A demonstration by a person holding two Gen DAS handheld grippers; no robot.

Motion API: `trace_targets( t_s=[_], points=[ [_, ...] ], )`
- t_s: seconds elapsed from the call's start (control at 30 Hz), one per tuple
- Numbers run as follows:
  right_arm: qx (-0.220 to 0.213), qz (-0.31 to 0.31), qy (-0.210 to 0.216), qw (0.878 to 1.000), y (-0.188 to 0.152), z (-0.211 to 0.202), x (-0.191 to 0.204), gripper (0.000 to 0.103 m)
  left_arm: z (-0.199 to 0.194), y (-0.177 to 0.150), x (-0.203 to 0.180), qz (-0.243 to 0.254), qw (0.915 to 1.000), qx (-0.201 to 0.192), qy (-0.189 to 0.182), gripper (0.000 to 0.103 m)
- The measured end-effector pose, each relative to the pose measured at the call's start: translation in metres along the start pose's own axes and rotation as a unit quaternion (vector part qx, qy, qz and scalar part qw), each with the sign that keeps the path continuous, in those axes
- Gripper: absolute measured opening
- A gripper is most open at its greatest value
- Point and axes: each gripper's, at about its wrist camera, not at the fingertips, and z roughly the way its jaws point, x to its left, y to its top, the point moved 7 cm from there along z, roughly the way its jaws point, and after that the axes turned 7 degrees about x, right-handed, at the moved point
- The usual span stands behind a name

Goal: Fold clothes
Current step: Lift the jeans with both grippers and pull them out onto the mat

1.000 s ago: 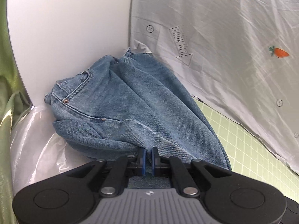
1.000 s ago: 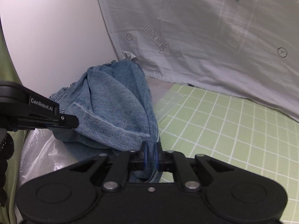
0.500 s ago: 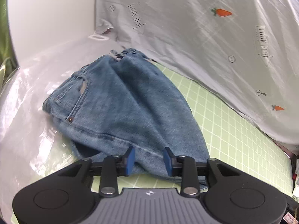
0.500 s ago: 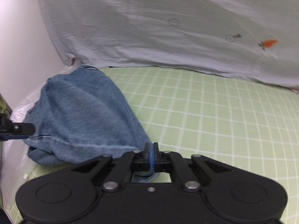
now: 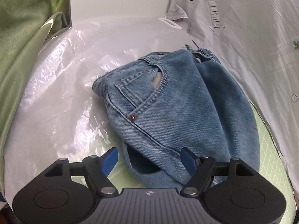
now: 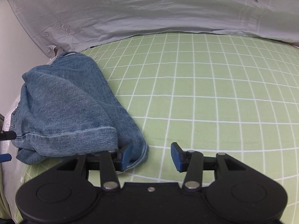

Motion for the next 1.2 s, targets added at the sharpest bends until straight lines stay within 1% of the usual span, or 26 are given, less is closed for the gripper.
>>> trace_targets(
  t_s=[0.13,0.27,0.3,0.33,0.37,0.4,0.43,0.47,0.5,0.53,0.6,0.73,0.8,0.9,1.0,1.1,1.2],
  points=[
    [0.007,0.009,-0.021,1.0,-0.001,0.016,0.013,0.049,0.018,0.025,0.01,0.011,0.9998,0.01,0.014,0.075],
    [0.006,0.008,-0.042,0.999,0.0,0.028,0.022,0.052,0.033,0.04,0.017,0.011,0.9997,0.022,0.001,0.077],
    [0.006,-0.001,-0.047,0.999,0.001,0.03,0.026,0.051,0.036,0.041,0.018,0.011,0.9996,0.025,-0.005,0.077],
    [0.006,-0.016,-0.05,0.999,0.001,0.031,0.031,0.045,0.038,0.043,0.018,0.012,0.9995,0.027,-0.01,0.075],
    [0.007,-0.032,-0.054,0.998,0.001,0.033,0.035,0.034,0.04,0.044,0.018,0.014,0.9994,0.028,-0.017,0.072],
    [0.008,-0.049,-0.056,0.997,0.001,0.034,0.04,0.026,0.041,0.045,0.017,0.015,0.9992,0.027,-0.025,0.062],
    [0.008,-0.067,-0.062,0.996,0.0,0.033,0.042,0.008,0.041,0.045,0.016,0.016,0.9989,0.028,-0.033,0.051],
    [0.006,-0.086,-0.073,0.994,-0.002,0.031,0.044,0.008,0.04,0.044,0.015,0.016,0.9988,0.026,-0.04,0.044],
    [0.004,-0.105,-0.083,0.991,-0.004,0.029,0.045,0.007,0.039,0.043,0.013,0.018,0.9986,0.022,-0.044,0.028],
    [0.002,-0.124,-0.094,0.988,-0.006,0.027,0.046,0.007,0.036,0.042,0.012,0.022,0.9985,0.018,-0.048,0.018],
    [-0.011,-0.142,-0.118,0.983,-0.008,0.017,0.04,0.006,0.028,0.039,0.01,0.026,0.9984,0.007,-0.049,0.014],
    [-0.055,-0.134,-0.182,0.973,-0.002,-0.013,0.004,0.005,0.008,0.022,0.003,0.05,0.9974,0.001,-0.053,0.013],
    [-0.075,-0.127,-0.213,0.966,0.0,-0.031,-0.019,0.005,-0.003,0.004,-0.006,0.065,0.9963,0.0,-0.057,0.013],
    [-0.091,-0.112,-0.264,0.954,-0.007,-0.063,-0.07,0.005,-0.019,-0.032,-0.022,0.086,0.9943,0.003,-0.062,0.013],
    [-0.102,-0.097,-0.313,0.939,-0.015,-0.095,-0.127,0.005,-0.03,-0.076,-0.04,0.094,0.9925,0.016,-0.077,0.013],
    [-0.111,-0.093,-0.359,0.922,-0.02,-0.127,-0.185,0.005,-0.037,-0.118,-0.059,0.107,0.9899,0.032,-0.087,0.013],
    [-0.139,-0.109,-0.398,0.9,0.0,-0.159,-0.235,0.005,-0.042,-0.148,-0.081,0.119,0.9862,0.04,-0.108,0.012]
  ],
)
